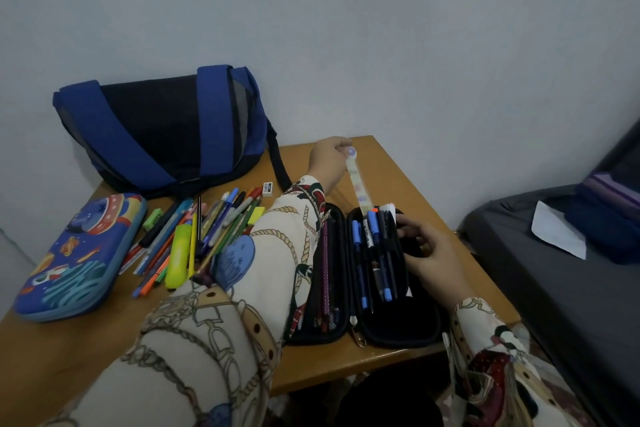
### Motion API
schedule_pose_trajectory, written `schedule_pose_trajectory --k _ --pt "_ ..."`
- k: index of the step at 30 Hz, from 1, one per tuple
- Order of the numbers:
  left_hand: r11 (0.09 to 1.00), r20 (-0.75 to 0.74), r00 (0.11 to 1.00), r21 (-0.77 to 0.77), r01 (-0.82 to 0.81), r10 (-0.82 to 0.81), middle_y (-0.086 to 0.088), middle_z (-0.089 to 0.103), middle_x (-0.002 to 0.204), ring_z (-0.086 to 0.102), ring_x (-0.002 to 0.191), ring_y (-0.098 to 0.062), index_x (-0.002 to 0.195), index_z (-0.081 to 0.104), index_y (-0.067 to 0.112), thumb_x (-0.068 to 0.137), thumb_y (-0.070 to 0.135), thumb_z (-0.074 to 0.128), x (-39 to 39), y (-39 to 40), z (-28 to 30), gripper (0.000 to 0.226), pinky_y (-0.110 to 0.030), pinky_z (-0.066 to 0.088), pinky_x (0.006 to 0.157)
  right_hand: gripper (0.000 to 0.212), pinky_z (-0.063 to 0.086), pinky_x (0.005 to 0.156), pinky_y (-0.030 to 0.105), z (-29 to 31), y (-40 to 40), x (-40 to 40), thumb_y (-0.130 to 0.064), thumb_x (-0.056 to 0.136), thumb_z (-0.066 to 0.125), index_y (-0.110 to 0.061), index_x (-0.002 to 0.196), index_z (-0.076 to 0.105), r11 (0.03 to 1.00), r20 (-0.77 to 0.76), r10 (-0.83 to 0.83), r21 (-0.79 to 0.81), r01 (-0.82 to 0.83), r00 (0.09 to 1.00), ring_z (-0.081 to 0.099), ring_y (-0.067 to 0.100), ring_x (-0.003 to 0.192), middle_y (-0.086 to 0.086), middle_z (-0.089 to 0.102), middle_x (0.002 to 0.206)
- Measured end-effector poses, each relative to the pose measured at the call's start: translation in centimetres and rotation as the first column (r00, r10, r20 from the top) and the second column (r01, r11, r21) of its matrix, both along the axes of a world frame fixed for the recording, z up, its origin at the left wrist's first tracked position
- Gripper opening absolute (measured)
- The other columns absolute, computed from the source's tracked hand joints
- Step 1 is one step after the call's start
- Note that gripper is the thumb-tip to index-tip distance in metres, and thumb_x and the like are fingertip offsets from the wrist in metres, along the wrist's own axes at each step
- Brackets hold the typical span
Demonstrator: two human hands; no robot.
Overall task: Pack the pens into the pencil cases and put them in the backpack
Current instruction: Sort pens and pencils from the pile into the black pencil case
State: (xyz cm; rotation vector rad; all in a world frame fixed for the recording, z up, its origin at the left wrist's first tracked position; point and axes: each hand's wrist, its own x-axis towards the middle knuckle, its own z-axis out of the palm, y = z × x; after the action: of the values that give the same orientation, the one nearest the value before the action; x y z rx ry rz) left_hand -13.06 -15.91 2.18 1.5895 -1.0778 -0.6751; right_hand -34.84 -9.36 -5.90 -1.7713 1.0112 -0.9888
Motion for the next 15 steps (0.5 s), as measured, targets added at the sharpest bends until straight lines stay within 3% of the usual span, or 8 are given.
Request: schedule_pose_trajectory --k 4,9,12,15 --pt "0.963 0.054 0.984 0.222 0.154 -0.170 -0.011 0.060 0.120 0.059 0.093 -0.018 0.126 0.059 0.006 0.090 -0.006 0.056 -1.2 1.3 -0.7 0.038 -0.020 0.052 0.070 0.047 0.047 0.092 0.043 -0.1 -0.2 0.0 -0.032 0.072 0.076 -0.046 0.115 0.064 1.000 -0.004 -0.020 0.006 0.020 1.000 0.057 0.023 0.109 -0.017 0.068 0.094" --pt "0.894 0.197 0.917 0.365 0.259 -0.346 -0.009 0.063 0.121 0.057 0.111 -0.022 0.114 0.068 0.010 0.086 0.000 0.065 -1.9 2.9 -1.7 0.030 -0.037 0.046 0.101 0.051 0.049 0.091 0.042 -0.3 -0.5 0.0 -0.011 0.077 0.078 -0.052 0.104 0.066 0.998 -0.010 -0.057 -0.004 0.057 0.998 0.057 0.023 0.107 -0.014 0.068 0.096" --pt "0.867 0.279 0.867 0.411 0.280 -0.412 -0.007 0.067 0.113 0.060 0.107 -0.021 0.109 0.071 0.012 0.088 0.010 0.068 -2.3 3.6 -1.6 0.022 -0.037 0.048 0.098 0.045 0.051 0.088 0.037 -0.1 -0.3 0.2 -0.007 0.078 0.078 -0.046 0.098 0.067 0.998 0.013 -0.063 0.024 0.062 0.998 0.059 0.020 0.100 -0.010 0.068 0.098" --pt "0.877 0.327 0.851 0.398 0.269 -0.410 -0.007 0.067 0.116 0.060 0.108 -0.021 0.108 0.072 0.011 0.091 0.005 0.063 -2.2 4.4 -1.6 0.021 -0.028 0.047 0.092 0.038 0.050 0.093 0.044 0.1 -0.2 0.2 -0.015 0.079 0.077 -0.047 0.097 0.067 0.997 0.020 -0.073 0.031 0.072 0.997 0.057 0.020 0.105 -0.007 0.066 0.108"
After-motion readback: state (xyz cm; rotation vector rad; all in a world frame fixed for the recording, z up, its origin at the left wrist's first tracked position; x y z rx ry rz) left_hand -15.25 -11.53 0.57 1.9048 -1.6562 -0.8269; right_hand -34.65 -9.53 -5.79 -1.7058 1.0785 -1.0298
